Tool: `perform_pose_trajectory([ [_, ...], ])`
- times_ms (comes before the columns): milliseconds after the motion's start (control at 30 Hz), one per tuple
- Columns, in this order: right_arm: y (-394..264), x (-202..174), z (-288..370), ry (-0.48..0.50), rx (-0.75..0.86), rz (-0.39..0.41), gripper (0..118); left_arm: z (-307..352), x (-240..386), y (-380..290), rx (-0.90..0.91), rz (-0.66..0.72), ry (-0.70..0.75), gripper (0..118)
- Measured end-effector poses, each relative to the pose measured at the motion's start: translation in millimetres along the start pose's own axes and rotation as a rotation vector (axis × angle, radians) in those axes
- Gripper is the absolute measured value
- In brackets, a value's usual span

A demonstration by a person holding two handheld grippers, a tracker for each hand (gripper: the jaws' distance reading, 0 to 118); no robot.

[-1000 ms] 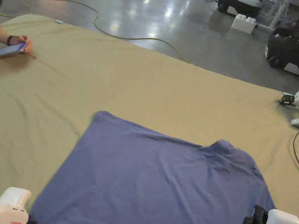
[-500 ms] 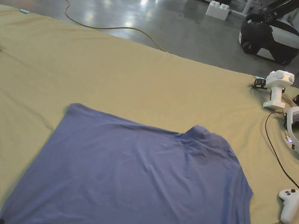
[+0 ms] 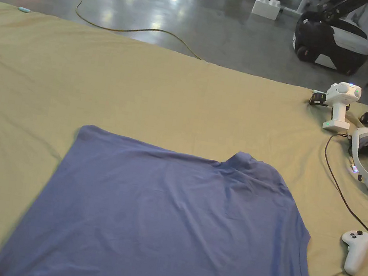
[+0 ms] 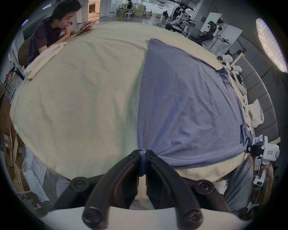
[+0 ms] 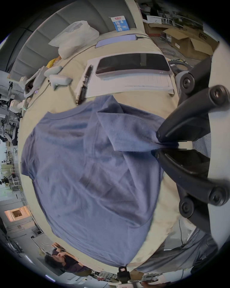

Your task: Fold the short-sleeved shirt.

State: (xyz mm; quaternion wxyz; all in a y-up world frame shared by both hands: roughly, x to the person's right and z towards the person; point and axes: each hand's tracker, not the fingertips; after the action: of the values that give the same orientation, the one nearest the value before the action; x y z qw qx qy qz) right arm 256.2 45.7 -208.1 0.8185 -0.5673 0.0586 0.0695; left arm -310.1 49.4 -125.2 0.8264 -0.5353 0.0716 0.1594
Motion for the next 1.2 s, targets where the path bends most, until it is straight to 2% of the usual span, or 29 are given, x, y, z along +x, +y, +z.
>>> perform_pose_trajectory([
  [133,18,5,35,0.005,0.131,-0.033,7,18,1,15,0.075,0.006,-0.036,9],
  [367,95,10,55,0.01,0.222,-0.013,7,26,8,81,0.175,0.002,-0.071,9],
  [633,182,13,-11,0.005,0.187,-0.025,7,-40,18,175,0.133,-0.01,-0.047,9],
  [733,200,13,-37,0.002,0.16,-0.047,7,-64,21,198,0.091,-0.006,-0.052,9],
  [867,209,13,-63,-0.011,0.114,-0.037,9,-87,27,210,0.034,-0.019,-0.026,9],
  [933,207,11,-66,-0.019,0.121,-0.037,30,-95,30,212,0.013,-0.041,-0.01,13],
  [1000,205,8,-60,-0.068,0.15,-0.027,57,-94,33,212,0.009,-0.048,0.004,33],
  [1100,200,5,-32,-0.063,0.271,-0.019,58,-78,34,208,0.06,-0.06,-0.003,47],
  [1200,198,-5,6,-0.058,0.445,-0.018,59,-50,44,201,0.184,-0.081,-0.06,47],
])
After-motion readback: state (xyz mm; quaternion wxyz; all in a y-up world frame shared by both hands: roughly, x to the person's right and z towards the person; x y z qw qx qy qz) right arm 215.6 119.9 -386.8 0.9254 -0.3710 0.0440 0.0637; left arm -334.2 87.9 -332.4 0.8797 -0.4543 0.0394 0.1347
